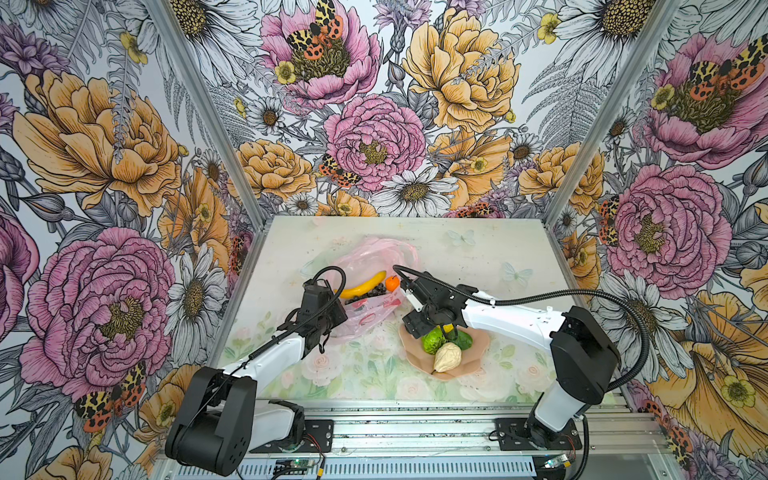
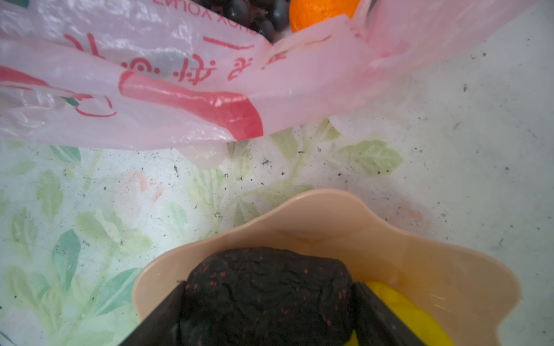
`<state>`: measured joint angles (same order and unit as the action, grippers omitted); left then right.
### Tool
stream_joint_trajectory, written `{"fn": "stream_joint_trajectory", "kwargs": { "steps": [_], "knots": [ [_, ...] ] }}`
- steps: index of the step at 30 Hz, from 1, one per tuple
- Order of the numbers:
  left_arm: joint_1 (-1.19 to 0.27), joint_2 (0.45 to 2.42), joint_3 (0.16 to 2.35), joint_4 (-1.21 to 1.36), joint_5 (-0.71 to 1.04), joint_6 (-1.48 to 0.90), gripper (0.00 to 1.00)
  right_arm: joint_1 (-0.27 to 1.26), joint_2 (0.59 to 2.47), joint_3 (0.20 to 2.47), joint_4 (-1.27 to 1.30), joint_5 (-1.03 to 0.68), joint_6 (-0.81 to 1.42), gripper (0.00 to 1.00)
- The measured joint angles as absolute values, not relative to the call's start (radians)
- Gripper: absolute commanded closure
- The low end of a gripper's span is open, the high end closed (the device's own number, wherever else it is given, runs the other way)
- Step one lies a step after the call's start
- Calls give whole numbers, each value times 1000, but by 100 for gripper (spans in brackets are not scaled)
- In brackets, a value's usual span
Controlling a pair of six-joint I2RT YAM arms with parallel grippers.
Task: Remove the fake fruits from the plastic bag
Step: 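Lower the dark fruit onto the plate and open the right gripper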
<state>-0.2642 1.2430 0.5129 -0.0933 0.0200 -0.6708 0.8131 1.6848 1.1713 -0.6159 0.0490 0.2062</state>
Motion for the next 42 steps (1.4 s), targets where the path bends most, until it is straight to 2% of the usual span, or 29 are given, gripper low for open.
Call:
{"fn": "stream_joint_trajectory", "kwargs": {
  "steps": [7, 20, 26, 34, 42],
  "knots": [
    [-264, 1243, 513, -93, 20, -671, 100, 813, 1684, 1166, -616, 51, 189, 12],
    [-264, 1243, 513, -93, 20, -671, 100, 813, 1643, 1166, -616, 52, 192, 13],
    [-264, 1243, 513, -93, 20, -671, 100, 815, 1644, 1166, -616, 53, 193, 20],
    [-284, 1230, 520, -117, 10, -663, 100, 815, 1644, 1166, -616, 55, 206, 24],
    [-294, 1171, 585, -206, -65, -619, 100, 820, 1644, 1277, -604, 60, 327, 34]
  ]
}}
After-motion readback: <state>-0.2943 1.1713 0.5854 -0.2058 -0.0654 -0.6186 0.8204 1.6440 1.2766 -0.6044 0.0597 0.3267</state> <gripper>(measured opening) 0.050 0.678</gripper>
